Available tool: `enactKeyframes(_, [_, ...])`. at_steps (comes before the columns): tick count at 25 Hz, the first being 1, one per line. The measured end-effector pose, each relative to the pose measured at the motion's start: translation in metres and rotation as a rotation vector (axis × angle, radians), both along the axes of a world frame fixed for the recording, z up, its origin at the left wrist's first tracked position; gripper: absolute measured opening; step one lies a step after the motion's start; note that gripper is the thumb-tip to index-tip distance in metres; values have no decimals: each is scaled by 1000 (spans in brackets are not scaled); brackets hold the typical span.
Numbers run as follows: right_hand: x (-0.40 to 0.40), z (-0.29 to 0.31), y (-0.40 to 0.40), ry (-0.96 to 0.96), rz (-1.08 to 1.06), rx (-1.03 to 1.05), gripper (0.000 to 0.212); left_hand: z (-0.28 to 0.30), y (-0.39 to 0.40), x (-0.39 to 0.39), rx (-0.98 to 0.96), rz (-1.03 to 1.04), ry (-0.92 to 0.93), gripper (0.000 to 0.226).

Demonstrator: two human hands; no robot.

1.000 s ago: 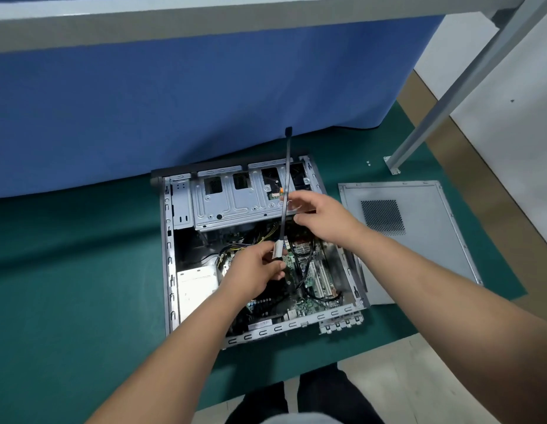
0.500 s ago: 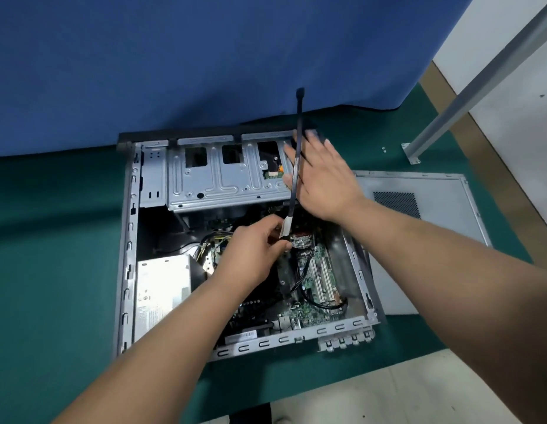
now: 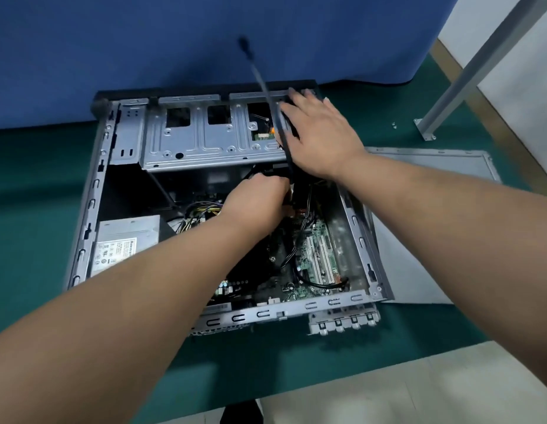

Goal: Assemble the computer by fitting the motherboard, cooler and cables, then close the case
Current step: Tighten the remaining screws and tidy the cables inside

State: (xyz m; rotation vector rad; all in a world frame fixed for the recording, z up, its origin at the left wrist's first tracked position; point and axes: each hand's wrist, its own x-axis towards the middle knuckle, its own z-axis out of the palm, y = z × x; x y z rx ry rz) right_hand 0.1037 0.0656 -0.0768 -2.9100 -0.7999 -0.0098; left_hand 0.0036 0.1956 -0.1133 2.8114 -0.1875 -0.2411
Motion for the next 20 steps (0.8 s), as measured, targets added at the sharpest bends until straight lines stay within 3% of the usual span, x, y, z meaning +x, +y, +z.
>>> enactKeyframes(3, [1,-1,0,10,-9,46,58,-10,-13,6,-61,98,71,33])
enactKeyframes(6, [2,-2,-2,18,-11,69,57,-19,-21,10,-158,223,84,7])
enactKeyframes(8, [3,-3,-2,15,-10,86,57,-23,-23,12,-177,260,82,16])
enactKeyframes(10, [4,-4,-2,15,-7,93,58,-26,-25,14,-179,263,88,31])
enactKeyframes(14, [4,-4,-3,25,-5,104,58,-31,-28,18,-136,221,75,15])
enactKeyframes(20, [3,-3,-3,21,-4,98,58,-38,-25,21,-76,125,30,12])
